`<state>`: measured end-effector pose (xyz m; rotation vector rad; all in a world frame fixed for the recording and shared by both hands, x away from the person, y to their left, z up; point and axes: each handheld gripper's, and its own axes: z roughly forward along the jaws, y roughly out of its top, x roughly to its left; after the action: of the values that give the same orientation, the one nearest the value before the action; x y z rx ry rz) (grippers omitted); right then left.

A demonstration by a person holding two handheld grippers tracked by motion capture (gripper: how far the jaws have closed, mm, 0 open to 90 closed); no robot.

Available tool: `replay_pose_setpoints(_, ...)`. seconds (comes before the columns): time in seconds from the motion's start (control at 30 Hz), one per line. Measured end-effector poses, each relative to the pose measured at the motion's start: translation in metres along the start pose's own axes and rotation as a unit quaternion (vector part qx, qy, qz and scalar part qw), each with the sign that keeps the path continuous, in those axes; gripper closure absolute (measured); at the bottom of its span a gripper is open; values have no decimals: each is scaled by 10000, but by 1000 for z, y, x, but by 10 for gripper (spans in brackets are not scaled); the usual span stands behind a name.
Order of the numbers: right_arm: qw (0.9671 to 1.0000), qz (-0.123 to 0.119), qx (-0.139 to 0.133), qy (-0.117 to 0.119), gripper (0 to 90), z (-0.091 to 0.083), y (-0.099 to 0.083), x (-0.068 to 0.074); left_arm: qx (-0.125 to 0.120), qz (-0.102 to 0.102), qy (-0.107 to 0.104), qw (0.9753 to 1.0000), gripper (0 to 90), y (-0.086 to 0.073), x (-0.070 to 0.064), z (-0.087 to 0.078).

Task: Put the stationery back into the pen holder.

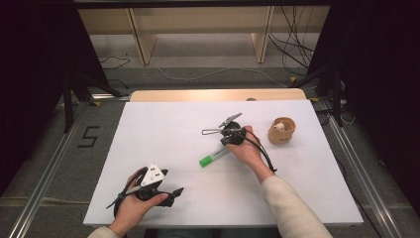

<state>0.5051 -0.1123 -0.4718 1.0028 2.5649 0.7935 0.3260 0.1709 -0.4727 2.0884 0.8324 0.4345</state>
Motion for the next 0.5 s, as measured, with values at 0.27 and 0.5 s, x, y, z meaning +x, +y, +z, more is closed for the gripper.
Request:
replay_pose_setpoints(0.27,9998,-47,200,69,900,-2,-3,4,-37,-46,-3,10000,172,0,0,0)
replay_pose_setpoints(0.5,9992,-107,364,157,900,-10,-11,9,-37,-58,-4,10000,172,0,-1,0)
